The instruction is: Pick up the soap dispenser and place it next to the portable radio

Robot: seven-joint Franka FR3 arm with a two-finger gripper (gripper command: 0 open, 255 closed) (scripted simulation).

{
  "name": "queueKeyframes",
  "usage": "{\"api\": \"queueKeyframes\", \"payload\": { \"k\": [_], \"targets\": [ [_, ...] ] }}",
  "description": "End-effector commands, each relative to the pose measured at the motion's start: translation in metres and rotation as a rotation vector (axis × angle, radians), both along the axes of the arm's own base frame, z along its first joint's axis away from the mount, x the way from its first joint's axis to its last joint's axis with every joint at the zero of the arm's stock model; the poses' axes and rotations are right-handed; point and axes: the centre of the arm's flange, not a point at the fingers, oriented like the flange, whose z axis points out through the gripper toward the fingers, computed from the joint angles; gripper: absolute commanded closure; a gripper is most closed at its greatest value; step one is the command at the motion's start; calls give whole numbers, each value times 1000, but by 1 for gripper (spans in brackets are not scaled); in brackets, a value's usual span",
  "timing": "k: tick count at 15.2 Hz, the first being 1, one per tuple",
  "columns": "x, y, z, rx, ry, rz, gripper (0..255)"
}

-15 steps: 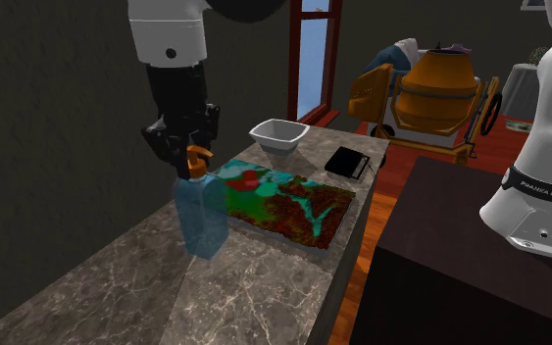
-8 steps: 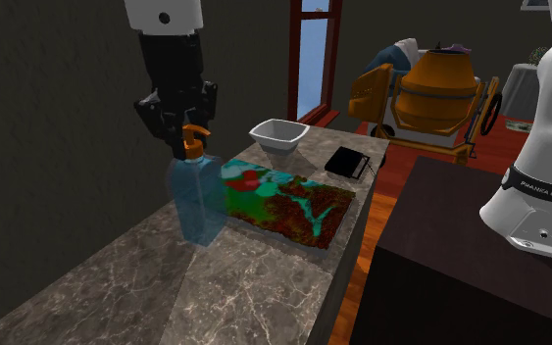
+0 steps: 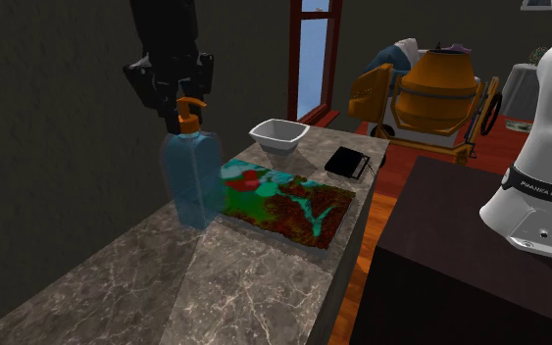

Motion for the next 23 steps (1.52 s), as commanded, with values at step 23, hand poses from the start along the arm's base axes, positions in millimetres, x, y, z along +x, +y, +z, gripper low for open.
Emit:
{"api": "queueKeyframes", "payload": {
  "k": [23],
  "targets": [
    [-33, -156, 62, 0, 0, 0, 255]
  ]
}}
